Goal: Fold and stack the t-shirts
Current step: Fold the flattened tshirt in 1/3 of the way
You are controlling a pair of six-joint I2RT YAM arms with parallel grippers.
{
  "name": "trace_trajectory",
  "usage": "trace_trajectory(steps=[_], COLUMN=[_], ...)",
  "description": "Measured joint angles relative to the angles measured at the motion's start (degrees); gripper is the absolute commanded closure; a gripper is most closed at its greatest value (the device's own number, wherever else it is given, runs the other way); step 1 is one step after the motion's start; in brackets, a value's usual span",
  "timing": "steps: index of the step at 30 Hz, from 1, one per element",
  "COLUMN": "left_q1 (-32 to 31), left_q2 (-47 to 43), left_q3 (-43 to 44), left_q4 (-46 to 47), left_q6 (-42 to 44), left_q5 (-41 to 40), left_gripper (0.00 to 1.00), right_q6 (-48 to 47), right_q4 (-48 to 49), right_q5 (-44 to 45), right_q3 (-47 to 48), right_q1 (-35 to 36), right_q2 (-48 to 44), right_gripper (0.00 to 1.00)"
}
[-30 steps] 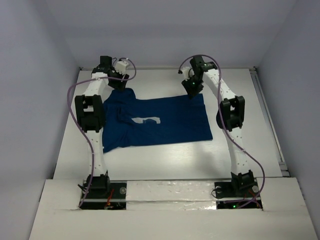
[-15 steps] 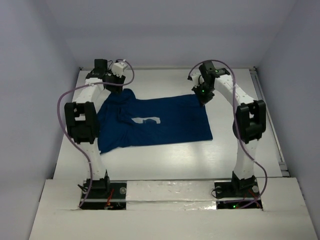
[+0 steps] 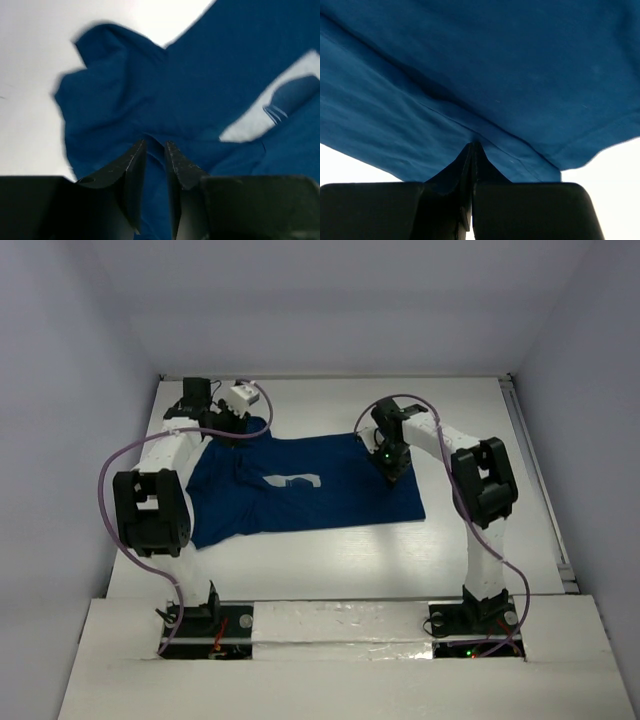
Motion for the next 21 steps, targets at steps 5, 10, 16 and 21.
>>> trace_trajectory(steps=[5,10,16,21], left_q1=[-0.04,-0.35,-1.33,-1.57], left_q2=[0.00,0.07,2.89,3.61], left_q3=[-6.14,-10.99,-14.16,-14.84], left_q4=[-1.55,-2.82,-3.02,-1.81], left_q6=[2.05,3.63,4.44,4.83], left_q5=[0.61,0.35,-3.17,-3.93], left_gripper=[0.99,1.00,1.00,1.00], right_q6=[-0.11,0.02,0.76,1.60], right_q4=[0.17,0.55,-0.28,-0.52], right_q5=[0.04,0.50,0.98,0.81], right_q3=[0.00,-1.27,-2.45,-4.57], right_q1=[1.05,1.46,3.04,4.76], right_q2=[0.11,0.11,0.09,-0.98], right_gripper=[1.00,1.00,1.00,1.00])
